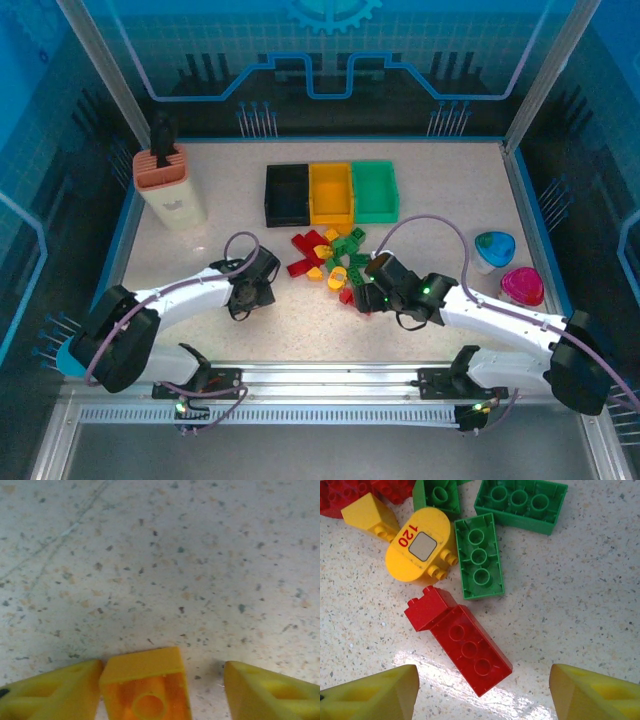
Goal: Sort the legos into containers by color
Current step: Pick up the lego from the middle-left of the table.
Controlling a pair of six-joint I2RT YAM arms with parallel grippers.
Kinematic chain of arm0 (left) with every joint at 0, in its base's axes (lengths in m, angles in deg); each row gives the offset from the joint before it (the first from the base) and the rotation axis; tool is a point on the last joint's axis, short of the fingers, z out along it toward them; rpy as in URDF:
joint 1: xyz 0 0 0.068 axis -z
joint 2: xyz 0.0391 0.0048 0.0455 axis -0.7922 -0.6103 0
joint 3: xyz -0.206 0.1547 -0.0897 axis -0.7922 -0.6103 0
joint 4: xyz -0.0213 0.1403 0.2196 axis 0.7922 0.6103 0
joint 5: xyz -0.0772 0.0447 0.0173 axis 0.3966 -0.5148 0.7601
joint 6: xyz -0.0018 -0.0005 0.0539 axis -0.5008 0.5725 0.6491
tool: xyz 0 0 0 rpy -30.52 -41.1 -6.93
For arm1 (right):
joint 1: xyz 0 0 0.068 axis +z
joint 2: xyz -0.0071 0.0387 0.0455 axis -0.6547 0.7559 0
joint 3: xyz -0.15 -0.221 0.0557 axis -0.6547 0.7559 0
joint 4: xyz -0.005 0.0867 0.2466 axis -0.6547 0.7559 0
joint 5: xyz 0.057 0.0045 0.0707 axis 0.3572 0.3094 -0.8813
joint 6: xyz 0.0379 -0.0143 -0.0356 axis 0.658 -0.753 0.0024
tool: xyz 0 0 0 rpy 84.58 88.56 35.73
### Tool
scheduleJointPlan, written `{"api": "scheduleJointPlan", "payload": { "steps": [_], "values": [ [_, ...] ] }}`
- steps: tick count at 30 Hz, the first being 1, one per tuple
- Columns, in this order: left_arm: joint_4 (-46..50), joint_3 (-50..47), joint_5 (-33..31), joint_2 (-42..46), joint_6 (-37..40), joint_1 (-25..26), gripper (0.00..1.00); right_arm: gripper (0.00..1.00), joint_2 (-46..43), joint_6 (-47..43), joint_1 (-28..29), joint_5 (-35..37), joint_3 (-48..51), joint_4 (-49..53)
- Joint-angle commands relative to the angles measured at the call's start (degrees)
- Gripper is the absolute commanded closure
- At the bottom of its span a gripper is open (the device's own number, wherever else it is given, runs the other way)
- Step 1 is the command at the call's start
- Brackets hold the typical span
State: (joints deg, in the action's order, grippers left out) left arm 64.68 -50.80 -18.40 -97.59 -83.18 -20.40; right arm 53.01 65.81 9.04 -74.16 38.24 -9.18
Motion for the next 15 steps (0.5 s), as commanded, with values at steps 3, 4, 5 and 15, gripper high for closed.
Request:
{"api": "scheduleJointPlan", "payload": {
  "steps": [3, 4, 5, 15],
  "values": [
    [-0.03, -1.03, -0.80, -0.10, -0.24, -0.44, 0.47, 0.30, -0.89, 1.20, 0.15, 1.19, 1.63, -1.08],
    [-0.12, -1.12, -0.79, -0.05, -0.24, -0.43, 0.50, 0.30, -0.92, 1.29, 0.16, 1.27, 1.72, -1.00],
    [-0.32, -1.23, -0.79, -0.09, -0.15, -0.44, 0.53, 0.30, -1.05, 1.37, 0.17, 1.24, 1.84, -0.99],
    [-0.53, -1.73, -0.64, -0.65, 0.46, -0.41, 1.00, 0.31, -4.33, 2.42, 0.16, 2.38, 4.61, -1.25]
  ]
}}
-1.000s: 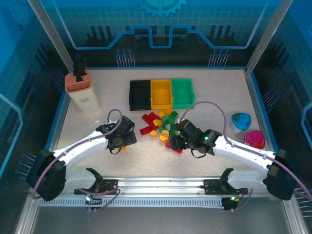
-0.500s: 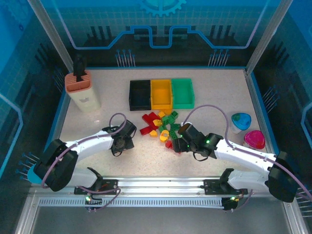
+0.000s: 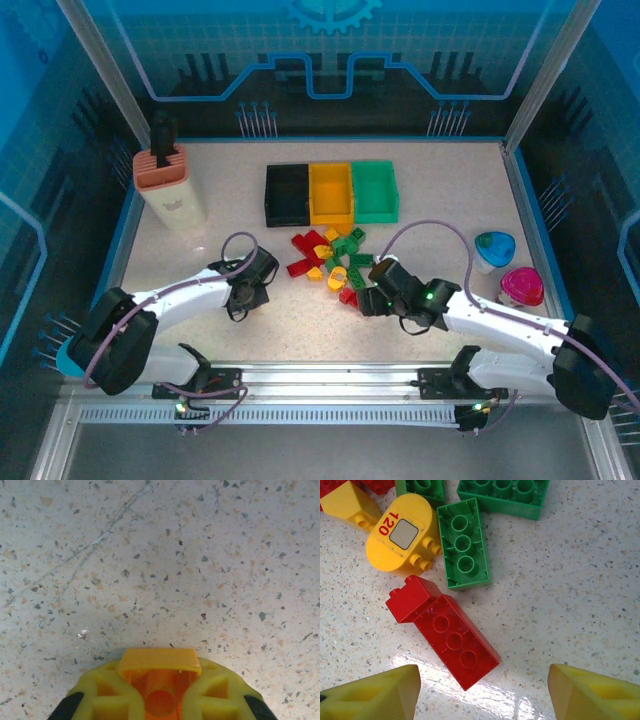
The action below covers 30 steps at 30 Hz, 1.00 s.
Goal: Sort the legos into containers by color
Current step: Pick up the lego from the middle-left of the table, then place the lego in the container.
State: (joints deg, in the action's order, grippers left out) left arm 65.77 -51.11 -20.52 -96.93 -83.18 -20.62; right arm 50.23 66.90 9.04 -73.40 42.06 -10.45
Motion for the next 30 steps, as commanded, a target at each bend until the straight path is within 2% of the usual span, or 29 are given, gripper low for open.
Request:
{"api": "scheduleJointPlan", "payload": {
  "steps": [1, 8, 15, 19, 30],
  "values": [
    [-1.62, -1.26, 1.49, -1.17, 0.54, -0.21, 1.00, 0.32, -1.97, 1.34, 0.16, 1.83, 0.92, 0.01],
    [1.33, 3.28, 1.78, 0.21, 2.53, -0.09, 1.00, 0.32, -3.39, 0.41, -0.11, 3.06, 0.62, 1.28],
    [4.25, 14.98, 2.66, -2.41, 7.30, -0.13, 1.00, 0.32, -5.56, -0.41, -1.62, 3.20, 0.88, 2.07],
    [4.55, 23.96, 4.03, -7.64, 10.50, -0.18, 1.00, 0.32, -8.58, -0.65, -2.46, 3.19, 1.51, 3.23],
    [7.85, 58.08, 7.99, -29.16, 17.74, -0.35, 1.00, 0.31, -20.89, 0.44, -6.15, 1.62, 5.85, 8.73]
  ]
}}
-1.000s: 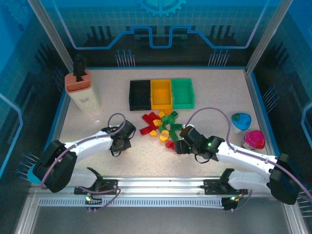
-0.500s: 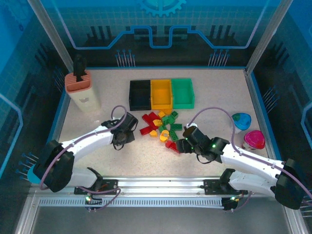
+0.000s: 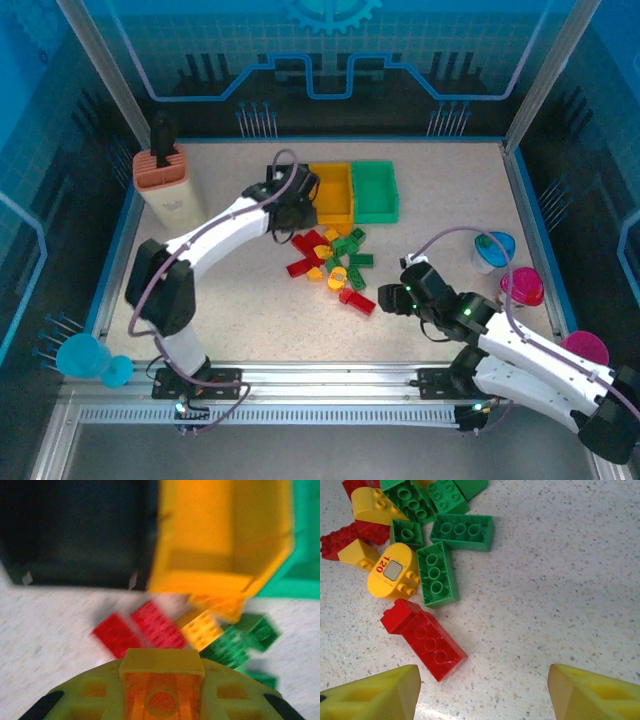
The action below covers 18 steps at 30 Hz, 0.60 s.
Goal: Sort the legos into containers by color
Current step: Place the lego in the container.
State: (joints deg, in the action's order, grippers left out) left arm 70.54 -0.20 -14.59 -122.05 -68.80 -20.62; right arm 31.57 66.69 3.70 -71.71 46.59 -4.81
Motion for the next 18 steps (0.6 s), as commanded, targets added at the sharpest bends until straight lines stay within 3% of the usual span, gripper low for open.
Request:
{"api": "scheduleJointPlan", "payload": {
  "steps": [1, 8, 16, 17, 18],
  "values": [
    [3.47, 9.59, 2.10, -5.68, 3.61, -0.31, 1.00, 0.31, -2.81, 0.83, -0.91, -0.01, 1.53, 3.53],
    [6.27, 25.50, 3.36, -18.10, 5.66, -0.40, 1.00, 0.31, -6.62, 1.74, -1.39, 0.12, 2.47, 6.02],
    [4.59, 30.53, 4.17, -23.44, 6.76, -0.69, 1.00, 0.31, -7.97, 1.73, -1.58, -0.29, 2.89, 6.66],
    [4.78, 31.09, 4.11, -24.02, 7.06, -0.66, 0.96, 0.31, -8.05, 1.83, -1.62, -0.37, 3.07, 6.47],
    [4.89, 31.70, 4.14, -24.47, 7.28, -0.75, 0.85, 0.30, -8.11, 1.99, -1.55, -0.42, 3.25, 6.35]
  ]
}}
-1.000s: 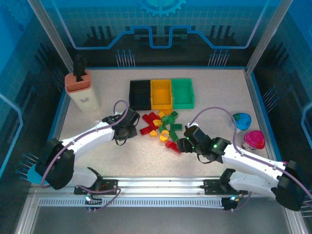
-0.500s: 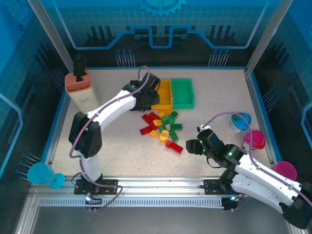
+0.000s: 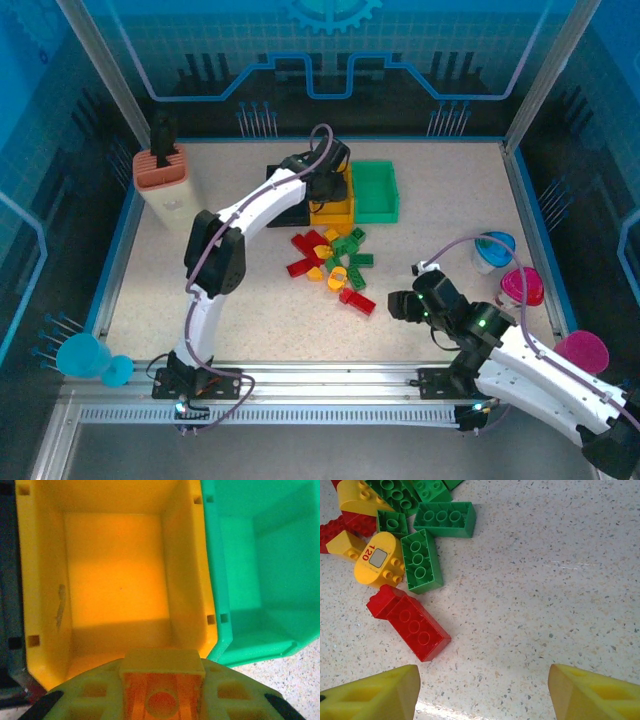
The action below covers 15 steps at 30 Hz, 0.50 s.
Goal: Sort the legos into containers by color
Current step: Place the lego in the container.
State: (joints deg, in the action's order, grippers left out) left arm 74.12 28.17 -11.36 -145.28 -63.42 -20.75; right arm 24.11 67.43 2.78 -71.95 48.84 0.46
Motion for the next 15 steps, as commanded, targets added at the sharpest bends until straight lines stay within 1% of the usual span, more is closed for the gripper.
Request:
{"api": "scheduleJointPlan", "payload": {
  "steps": [1, 2, 3, 5, 7, 12, 15],
  "values": [
    [1.35, 3.76, 0.91, -1.45, 2.21, -0.68, 0.67, 0.30, -0.70, 1.40, -0.63, -0.23, 1.12, 1.08],
    [1.22, 4.11, 1.03, -1.66, 2.56, -0.61, 0.42, 0.30, -0.70, 1.48, -0.65, -0.31, 1.26, 0.99],
    [1.06, 4.31, 1.10, -1.50, 2.87, -0.64, 0.31, 0.30, -0.78, 1.52, -0.61, -0.51, 1.40, 0.83],
    [0.77, 4.14, 0.76, -0.62, 3.27, -0.53, 0.24, 0.30, -0.70, 1.52, -0.61, -0.92, 1.55, 0.56],
    [0.08, 3.52, 0.39, 1.08, 3.64, -0.57, 0.22, 0.29, -0.63, 1.44, -0.66, -1.25, 1.67, 0.45],
    [-0.38, 1.11, 0.52, 6.60, 3.72, -0.30, 0.21, 0.28, 0.16, 0.85, -0.61, -2.01, 1.38, -0.25],
    [-1.63, -4.46, 0.00, 12.29, 4.29, 0.20, 0.21, 0.27, 1.97, -0.26, -0.62, -2.86, 0.28, -0.42]
  ]
}}
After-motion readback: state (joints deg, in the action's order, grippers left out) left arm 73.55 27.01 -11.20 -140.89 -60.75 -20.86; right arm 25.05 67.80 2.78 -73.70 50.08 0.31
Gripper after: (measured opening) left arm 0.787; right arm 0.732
